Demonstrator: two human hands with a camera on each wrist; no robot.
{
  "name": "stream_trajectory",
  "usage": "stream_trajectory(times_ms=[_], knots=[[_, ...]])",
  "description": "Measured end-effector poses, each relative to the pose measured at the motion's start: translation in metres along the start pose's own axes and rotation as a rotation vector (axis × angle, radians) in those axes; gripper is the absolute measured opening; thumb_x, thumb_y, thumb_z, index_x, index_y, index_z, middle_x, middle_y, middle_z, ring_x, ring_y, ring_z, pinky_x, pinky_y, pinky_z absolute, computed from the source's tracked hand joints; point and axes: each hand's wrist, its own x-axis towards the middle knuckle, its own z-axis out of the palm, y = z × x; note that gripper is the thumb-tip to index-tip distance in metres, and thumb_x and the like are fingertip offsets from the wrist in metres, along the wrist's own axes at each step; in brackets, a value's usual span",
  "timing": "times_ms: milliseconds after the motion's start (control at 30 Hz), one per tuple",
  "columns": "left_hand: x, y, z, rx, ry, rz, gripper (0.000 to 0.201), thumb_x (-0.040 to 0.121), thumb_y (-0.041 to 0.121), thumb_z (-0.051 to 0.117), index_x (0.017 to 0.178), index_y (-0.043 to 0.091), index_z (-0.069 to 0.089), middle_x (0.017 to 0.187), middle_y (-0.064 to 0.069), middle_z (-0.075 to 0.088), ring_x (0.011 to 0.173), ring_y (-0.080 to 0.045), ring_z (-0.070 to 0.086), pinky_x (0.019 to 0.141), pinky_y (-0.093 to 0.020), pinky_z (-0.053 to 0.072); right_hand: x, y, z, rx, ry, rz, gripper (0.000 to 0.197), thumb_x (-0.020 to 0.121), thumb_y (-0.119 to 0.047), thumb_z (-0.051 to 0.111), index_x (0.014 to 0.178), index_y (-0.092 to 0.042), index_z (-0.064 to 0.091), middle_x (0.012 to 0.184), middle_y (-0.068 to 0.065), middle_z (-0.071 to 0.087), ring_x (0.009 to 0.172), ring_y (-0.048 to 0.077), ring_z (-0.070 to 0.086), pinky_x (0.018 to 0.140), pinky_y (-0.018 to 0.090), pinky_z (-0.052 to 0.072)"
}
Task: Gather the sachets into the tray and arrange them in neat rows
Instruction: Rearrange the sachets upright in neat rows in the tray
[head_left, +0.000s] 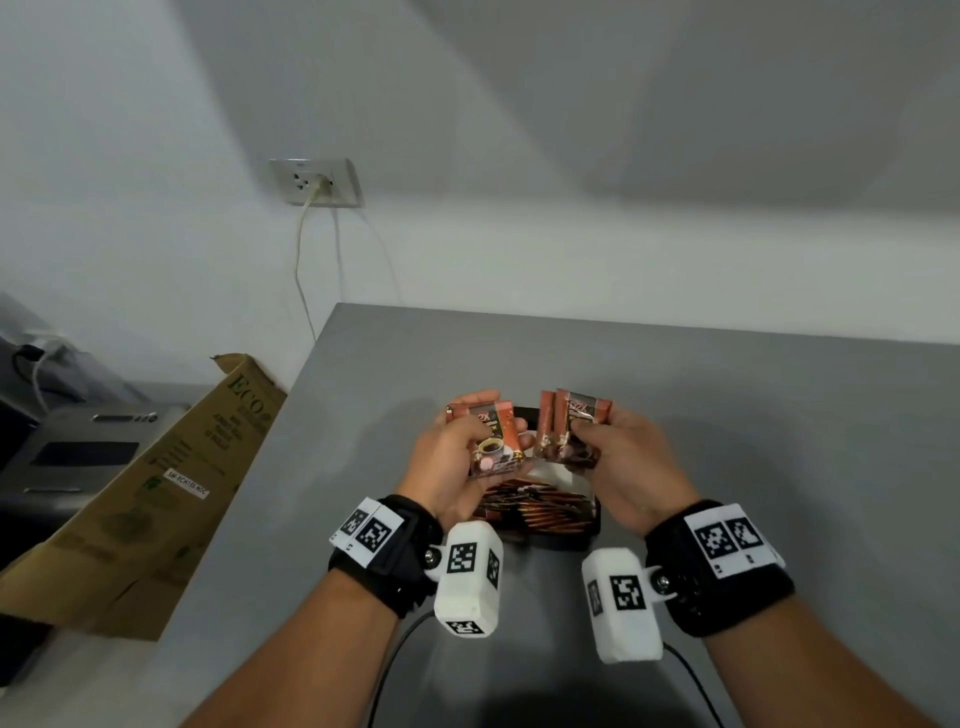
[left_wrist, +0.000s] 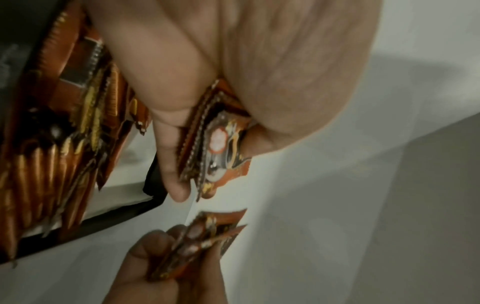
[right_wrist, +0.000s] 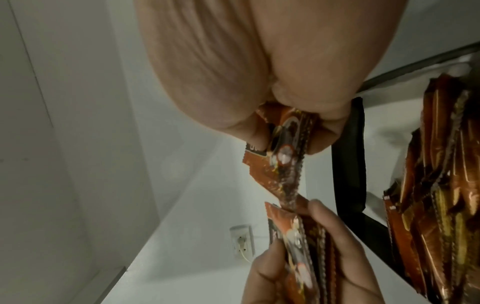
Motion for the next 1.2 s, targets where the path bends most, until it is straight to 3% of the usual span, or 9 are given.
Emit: stream_trajectory(times_ms=[67,200,367,533,733,800,900,1000,1200], knots=[[-0.001,0.000,-0.001,0.042,0.009,0.021,0.034,0.093,-0.012,0.049,0.117,0.010,0.060,0.096,-0.019,0.072,0.079,-0.034,0.072,0.062,-0.045,0.062,-0.001,-0.002,-0.003,0.038,-0.012,0.016,0.024,0.099,0.005,0.047,0.116,0.002,0.064,0.101,0.021,0.074,0.080,0.025,0.072,0.065,0.033,0.058],[-0.001,-0.010,0.004,0.148,0.048,0.097,0.036,0.086,-0.013,0.063,0.111,0.012,0.060,0.089,-0.011,0.071,0.075,-0.024,0.071,0.062,-0.038,0.060,-0.004,0.003,0.008,-0.043,-0.062,0.056,0.023,0.098,0.003,0.051,0.110,-0.003,0.069,0.103,0.021,0.074,0.088,0.029,0.069,0.078,0.041,0.056],[-0.003,-0.013,0.003,0.079,0.020,0.024,0.025,0.094,-0.001,0.051,0.114,0.009,0.061,0.094,-0.017,0.070,0.078,-0.028,0.070,0.070,-0.045,0.059,-0.001,0.007,0.010,0.007,-0.024,0.047,0.025,0.096,0.002,0.052,0.110,-0.003,0.072,0.105,0.022,0.074,0.093,0.035,0.071,0.085,0.047,0.056],[-0.002,-0.005,-0.006,0.068,0.052,0.015,0.032,0.095,-0.008,0.047,0.120,0.008,0.059,0.097,-0.022,0.071,0.082,-0.034,0.073,0.070,-0.049,0.061,-0.001,-0.005,-0.005,0.077,-0.028,0.048,0.025,0.101,0.003,0.046,0.114,-0.001,0.066,0.089,0.012,0.077,0.072,0.019,0.073,0.060,0.029,0.057],[0.004,-0.013,0.005,0.186,0.112,0.112,0.028,0.086,-0.011,0.064,0.109,0.005,0.063,0.088,-0.014,0.071,0.076,-0.027,0.070,0.076,-0.048,0.059,-0.004,0.007,0.013,-0.064,-0.107,0.082,0.027,0.099,0.001,0.049,0.112,-0.007,0.072,0.108,0.021,0.074,0.094,0.032,0.070,0.090,0.048,0.053],[0.003,-0.015,0.008,0.177,0.098,0.095,0.024,0.089,-0.004,0.065,0.111,0.004,0.063,0.089,-0.014,0.073,0.076,-0.026,0.071,0.070,-0.043,0.061,-0.004,0.010,0.019,-0.079,-0.105,0.087,0.026,0.099,-0.001,0.051,0.110,-0.007,0.073,0.108,0.020,0.074,0.096,0.033,0.069,0.093,0.051,0.051],[0.000,-0.011,0.006,0.074,0.062,-0.028,0.020,0.100,0.014,0.050,0.113,0.007,0.064,0.094,-0.016,0.073,0.078,-0.029,0.071,0.065,-0.041,0.060,-0.003,0.006,0.018,-0.029,-0.049,0.039,0.025,0.099,0.000,0.050,0.099,-0.007,0.074,0.093,0.014,0.077,0.082,0.026,0.072,0.072,0.038,0.058],[0.000,-0.007,-0.004,-0.010,0.088,-0.071,0.029,0.100,0.006,0.037,0.120,0.001,0.058,0.102,-0.027,0.069,0.082,-0.036,0.070,0.069,-0.048,0.061,-0.001,-0.002,0.004,0.083,-0.012,0.026,0.024,0.100,0.001,0.048,0.105,-0.004,0.070,0.090,0.013,0.076,0.071,0.019,0.073,0.057,0.028,0.055],[0.000,-0.010,-0.001,0.136,0.053,0.029,0.020,0.095,-0.004,0.057,0.113,0.007,0.057,0.100,-0.019,0.070,0.084,-0.029,0.072,0.070,-0.046,0.063,-0.004,0.003,0.006,0.027,-0.157,0.106,0.027,0.097,0.001,0.052,0.120,0.000,0.066,0.114,0.025,0.071,0.098,0.035,0.069,0.091,0.046,0.054]])
